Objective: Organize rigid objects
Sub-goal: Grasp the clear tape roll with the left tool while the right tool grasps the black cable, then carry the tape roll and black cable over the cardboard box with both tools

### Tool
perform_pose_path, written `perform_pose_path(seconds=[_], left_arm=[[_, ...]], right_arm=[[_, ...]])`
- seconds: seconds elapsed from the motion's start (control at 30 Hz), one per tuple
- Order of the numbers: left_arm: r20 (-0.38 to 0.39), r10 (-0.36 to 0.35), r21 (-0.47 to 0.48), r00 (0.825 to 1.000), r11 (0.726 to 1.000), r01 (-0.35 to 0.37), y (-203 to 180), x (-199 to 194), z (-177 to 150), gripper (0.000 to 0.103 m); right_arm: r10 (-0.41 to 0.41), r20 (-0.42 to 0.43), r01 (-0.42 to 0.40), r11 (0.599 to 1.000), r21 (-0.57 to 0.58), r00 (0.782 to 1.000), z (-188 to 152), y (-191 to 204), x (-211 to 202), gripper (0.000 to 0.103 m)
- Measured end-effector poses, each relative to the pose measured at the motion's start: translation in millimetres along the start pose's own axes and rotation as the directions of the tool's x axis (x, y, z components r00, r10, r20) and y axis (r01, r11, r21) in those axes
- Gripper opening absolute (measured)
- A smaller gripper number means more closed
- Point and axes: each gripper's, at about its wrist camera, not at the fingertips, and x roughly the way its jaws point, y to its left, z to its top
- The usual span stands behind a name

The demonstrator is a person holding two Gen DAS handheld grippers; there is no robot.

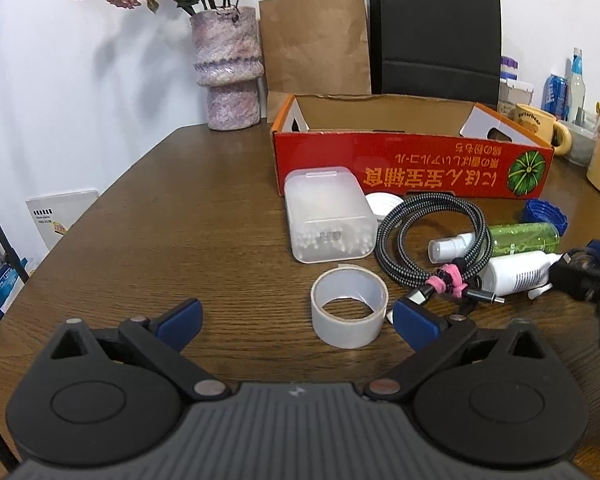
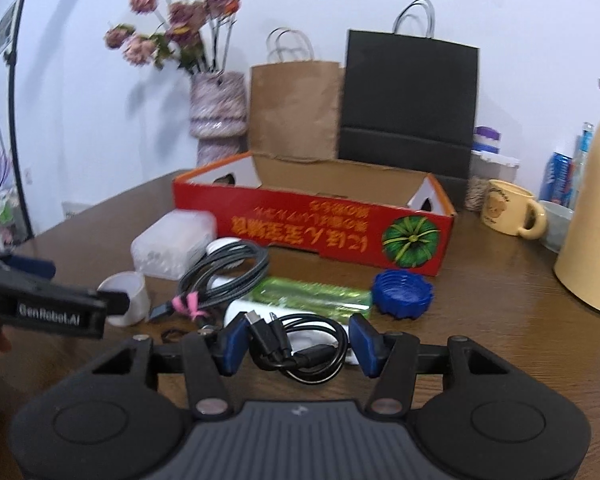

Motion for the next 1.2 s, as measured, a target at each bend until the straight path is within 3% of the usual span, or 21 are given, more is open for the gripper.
perform_pose_path(seconds=[0.17, 0.27, 0.43, 0.5, 0.53, 1.2], left_arm=[[-0.003, 0.004, 0.007, 1.000, 1.000, -0.004, -4, 7, 2, 0.103], [-0.007, -0.005, 0.009, 1.000, 1.000, 0.005, -7, 11, 3, 0.095], [-0.013, -0.043, 0.016, 0.999, 0.999, 0.043, -10, 15, 4, 0.069], [-0.020, -0.060, 0.008, 0.998, 0.998, 0.060, -10, 15, 3, 0.049], [-0.026, -0.066, 0.003, 0.997, 0.998, 0.066, -9, 16, 2, 0.044], [0.062, -0.020, -0.021, 0.998, 1.000, 0.021, -4, -5, 6, 0.044]], right_arm=[[-0.012, 0.011, 0.012, 1.000, 0.029, 1.000, 1, -8, -2, 0.053], [-0.013, 0.014, 0.013, 0.999, 0.033, 1.000, 1, -10, -2, 0.053], [-0.013, 0.014, 0.013, 0.999, 0.031, 1.000, 0, -9, -2, 0.053], [-0.012, 0.014, 0.012, 0.999, 0.032, 1.000, 0, -9, -1, 0.053], [-0.013, 0.014, 0.012, 0.999, 0.031, 1.000, 0, -9, -2, 0.053], [-0.007, 0.022, 0.006, 1.000, 0.021, 1.000, 2, -6, -3, 0.053]])
